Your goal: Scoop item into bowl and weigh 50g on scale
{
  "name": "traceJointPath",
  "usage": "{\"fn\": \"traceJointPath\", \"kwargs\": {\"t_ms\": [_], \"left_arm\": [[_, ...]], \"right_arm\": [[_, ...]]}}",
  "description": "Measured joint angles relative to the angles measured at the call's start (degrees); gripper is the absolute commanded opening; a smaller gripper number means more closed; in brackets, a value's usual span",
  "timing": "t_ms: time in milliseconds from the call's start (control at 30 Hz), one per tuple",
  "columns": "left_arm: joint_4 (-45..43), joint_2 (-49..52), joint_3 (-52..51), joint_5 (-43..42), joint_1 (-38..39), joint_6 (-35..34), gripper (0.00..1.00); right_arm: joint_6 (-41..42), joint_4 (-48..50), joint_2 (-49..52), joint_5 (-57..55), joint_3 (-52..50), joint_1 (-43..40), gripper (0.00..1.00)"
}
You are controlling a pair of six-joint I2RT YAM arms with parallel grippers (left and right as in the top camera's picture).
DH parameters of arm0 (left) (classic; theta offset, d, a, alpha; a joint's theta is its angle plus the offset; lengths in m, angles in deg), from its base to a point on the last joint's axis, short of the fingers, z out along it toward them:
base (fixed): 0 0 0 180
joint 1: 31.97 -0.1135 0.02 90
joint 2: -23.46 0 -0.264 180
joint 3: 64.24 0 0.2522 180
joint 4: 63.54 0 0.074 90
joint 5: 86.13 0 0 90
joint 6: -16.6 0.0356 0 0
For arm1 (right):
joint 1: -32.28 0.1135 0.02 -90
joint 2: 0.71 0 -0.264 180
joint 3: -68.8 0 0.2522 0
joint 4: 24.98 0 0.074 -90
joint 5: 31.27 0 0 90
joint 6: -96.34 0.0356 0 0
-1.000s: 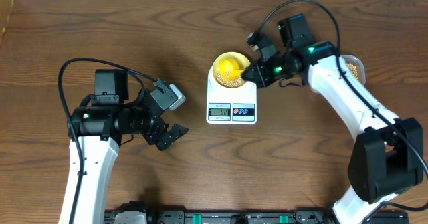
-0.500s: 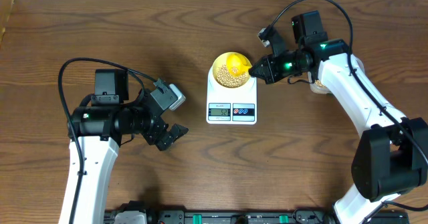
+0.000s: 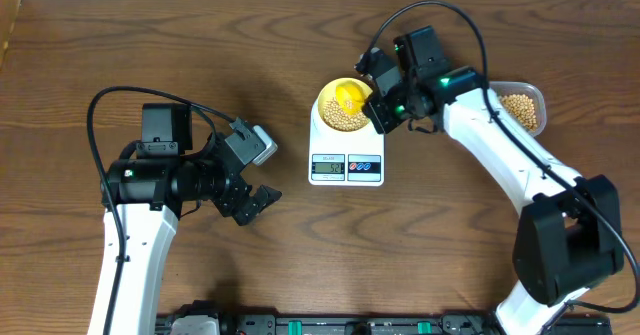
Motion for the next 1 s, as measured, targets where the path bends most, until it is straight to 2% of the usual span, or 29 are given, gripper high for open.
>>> {"fn": "traceJointPath", "kwargs": {"t_ms": [233, 567, 800, 1000], "left_arm": [[0.0, 0.0, 0.0, 0.0, 0.0, 0.0, 0.98], [0.0, -0.02, 0.0, 0.0, 0.0, 0.0, 0.98], [-0.02, 0.0, 0.0, 0.0, 0.0, 0.0, 0.98], [0.0, 0.0, 0.0, 0.0, 0.0, 0.0, 0.98]], "right_arm": [[-0.98, 2.43, 0.76, -6.34, 0.0, 0.52, 0.01], [-2.97, 2.34, 1.57, -8.11, 0.0, 2.27, 0.01], [-4.79, 0.09, 1.62, -7.85, 0.0, 6.08, 0.01], [-4.26, -0.92, 1.62, -3.56, 0.0, 5.77, 0.01]]}}
